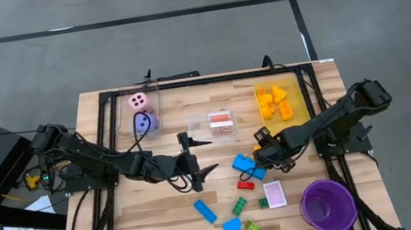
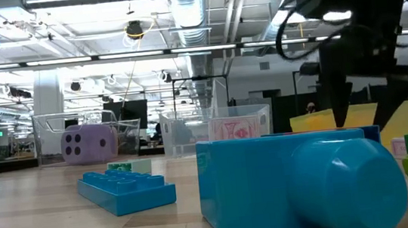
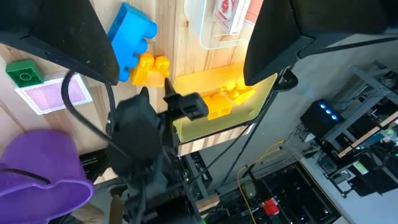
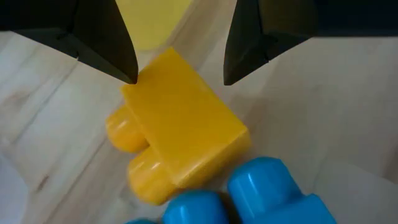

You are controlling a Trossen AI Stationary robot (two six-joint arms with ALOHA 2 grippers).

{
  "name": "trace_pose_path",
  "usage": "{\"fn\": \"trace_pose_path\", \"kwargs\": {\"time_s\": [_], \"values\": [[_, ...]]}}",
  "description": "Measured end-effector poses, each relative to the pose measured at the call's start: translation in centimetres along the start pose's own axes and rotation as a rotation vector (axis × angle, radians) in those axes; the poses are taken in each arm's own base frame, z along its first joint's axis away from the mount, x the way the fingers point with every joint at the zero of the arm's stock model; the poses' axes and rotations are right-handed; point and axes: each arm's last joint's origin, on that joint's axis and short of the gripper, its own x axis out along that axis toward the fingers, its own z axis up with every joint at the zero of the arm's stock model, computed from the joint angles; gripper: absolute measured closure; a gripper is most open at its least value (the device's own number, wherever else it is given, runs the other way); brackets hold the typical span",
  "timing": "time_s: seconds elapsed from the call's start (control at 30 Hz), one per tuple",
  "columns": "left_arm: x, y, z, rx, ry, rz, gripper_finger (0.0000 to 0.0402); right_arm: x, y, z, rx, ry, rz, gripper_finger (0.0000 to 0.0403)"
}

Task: Pick & Place Toys
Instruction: Put the yellow game piece into the yellow bin

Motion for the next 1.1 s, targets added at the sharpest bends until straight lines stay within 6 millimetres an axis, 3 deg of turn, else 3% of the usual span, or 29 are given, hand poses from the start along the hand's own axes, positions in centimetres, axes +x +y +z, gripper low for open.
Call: {"fn": "trace_pose_path", "kwargs": {"time_s": [0.23,0.47,0.73,1.1], "values": [[0.0,0.0,0.0,0.0,0.0,-0.001,0.006,0.5,0.9,1.0,-0.003,0.025,0.008,0.0172],[0.0,0.0,0.0,0.0,-0.001,-0.004,0.006,-2.4,2.3,3.7,0.032,-0.09,0.149,0.0172],[0.0,-0.1,0.0,0.0,-0.002,-0.006,0.006,-5.0,3.6,5.5,0.026,-0.174,0.081,0.0172],[-0.1,-0.1,0.0,0.0,-0.003,-0.006,0.006,-3.7,1.9,5.5,0.217,-0.099,-0.025,0.0144]]}}
